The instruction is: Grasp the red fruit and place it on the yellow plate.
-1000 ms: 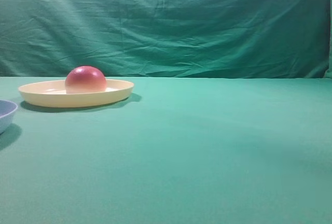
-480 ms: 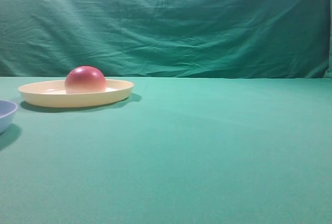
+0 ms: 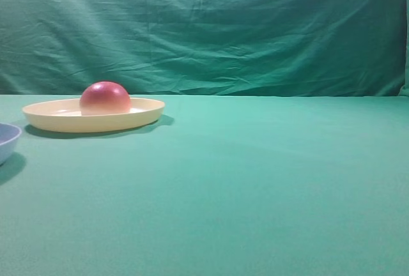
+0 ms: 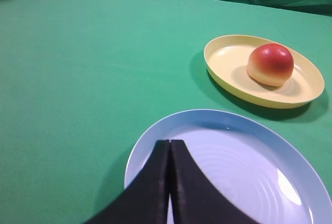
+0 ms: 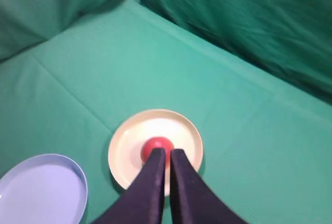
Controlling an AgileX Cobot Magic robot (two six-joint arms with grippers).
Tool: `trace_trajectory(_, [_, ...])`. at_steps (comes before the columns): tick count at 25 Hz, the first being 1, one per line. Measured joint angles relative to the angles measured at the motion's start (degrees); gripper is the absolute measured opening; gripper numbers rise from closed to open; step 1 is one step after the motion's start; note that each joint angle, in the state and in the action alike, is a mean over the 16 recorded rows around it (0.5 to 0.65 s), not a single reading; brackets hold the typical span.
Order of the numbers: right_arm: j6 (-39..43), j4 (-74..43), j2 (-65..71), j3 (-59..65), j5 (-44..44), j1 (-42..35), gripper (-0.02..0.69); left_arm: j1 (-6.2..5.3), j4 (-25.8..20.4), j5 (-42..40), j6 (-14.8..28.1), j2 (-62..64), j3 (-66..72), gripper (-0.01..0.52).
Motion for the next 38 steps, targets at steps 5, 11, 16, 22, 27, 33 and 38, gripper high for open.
trace_trajectory(5, [0.4, -0.09, -3.92, 4.1, -2.64, -2.55, 0.0, 0.0, 0.0, 0.0, 0.0, 0.0, 0.0, 0.0])
trace_trajectory(11, [0.46, -0.58, -10.86, 12.42, -8.34, -5.29, 0.0, 0.0, 0.0, 0.0, 0.0, 0.0, 0.0, 0.0])
trace_trajectory(16, [0.46, -1.23, -18.01, 21.34, -13.17, -8.3, 0.0, 0.0, 0.0, 0.0, 0.0, 0.0, 0.0, 0.0])
trace_trajectory(22, [0.46, -2.25, -28.08, 32.9, -17.64, -13.77, 0.0, 0.0, 0.0, 0.0, 0.0, 0.0, 0.0, 0.0])
trace_trajectory(27, [0.43, -3.58, -37.78, 43.21, -21.18, -19.84, 0.0, 0.0, 0.0, 0.0, 0.0, 0.0, 0.0, 0.0])
trace_trajectory(33, [0.31, -6.67, -50.3, 55.75, -24.9, -26.75, 0.0, 0.0, 0.0, 0.0, 0.0, 0.0, 0.0, 0.0])
trace_trajectory(38, [0.14, -10.0, -61.17, 65.85, -27.89, -30.36, 0.0, 0.0, 0.0, 0.0, 0.0, 0.0, 0.0, 0.0])
